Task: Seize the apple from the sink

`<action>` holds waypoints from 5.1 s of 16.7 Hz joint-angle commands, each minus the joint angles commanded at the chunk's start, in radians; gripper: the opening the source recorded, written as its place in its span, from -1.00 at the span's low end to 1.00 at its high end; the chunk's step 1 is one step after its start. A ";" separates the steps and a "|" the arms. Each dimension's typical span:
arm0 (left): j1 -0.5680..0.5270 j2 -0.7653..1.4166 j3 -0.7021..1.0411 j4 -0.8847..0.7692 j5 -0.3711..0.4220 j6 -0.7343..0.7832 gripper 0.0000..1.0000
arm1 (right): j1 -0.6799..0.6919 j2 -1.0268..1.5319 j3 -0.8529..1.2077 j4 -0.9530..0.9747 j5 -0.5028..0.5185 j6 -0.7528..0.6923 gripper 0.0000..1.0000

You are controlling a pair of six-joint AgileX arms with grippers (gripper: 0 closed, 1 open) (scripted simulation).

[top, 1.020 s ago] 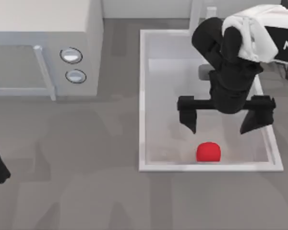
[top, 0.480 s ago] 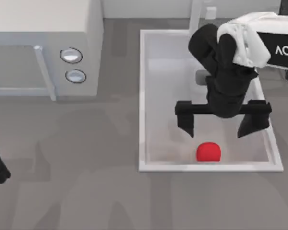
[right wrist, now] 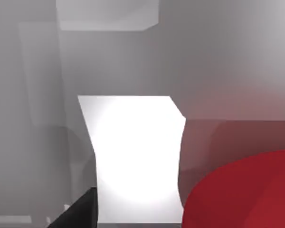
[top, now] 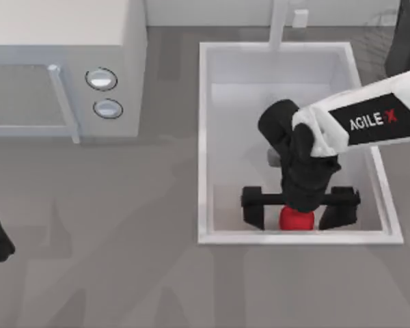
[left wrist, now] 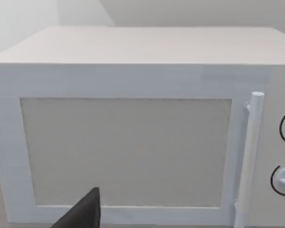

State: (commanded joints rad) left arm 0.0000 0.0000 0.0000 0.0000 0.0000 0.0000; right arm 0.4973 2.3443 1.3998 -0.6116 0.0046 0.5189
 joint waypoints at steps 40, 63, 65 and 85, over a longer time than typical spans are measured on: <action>0.000 0.000 0.000 0.000 0.000 0.000 1.00 | -0.001 -0.171 0.441 -0.621 0.022 -0.014 -1.00; 0.000 0.000 0.000 0.000 0.000 0.000 1.00 | -0.474 -0.700 0.029 -0.756 -0.001 -0.485 -1.00; 0.000 0.000 0.000 0.000 0.000 0.000 1.00 | -0.525 -0.749 -0.025 -0.742 -0.004 -0.537 -1.00; 0.000 0.000 0.000 0.000 0.000 0.000 1.00 | -0.532 -0.676 -0.394 -0.296 -0.004 -0.542 -1.00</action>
State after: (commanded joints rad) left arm 0.0000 0.0000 0.0000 0.0000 0.0000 0.0000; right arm -0.0347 1.6681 1.0053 -0.9081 0.0001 -0.0231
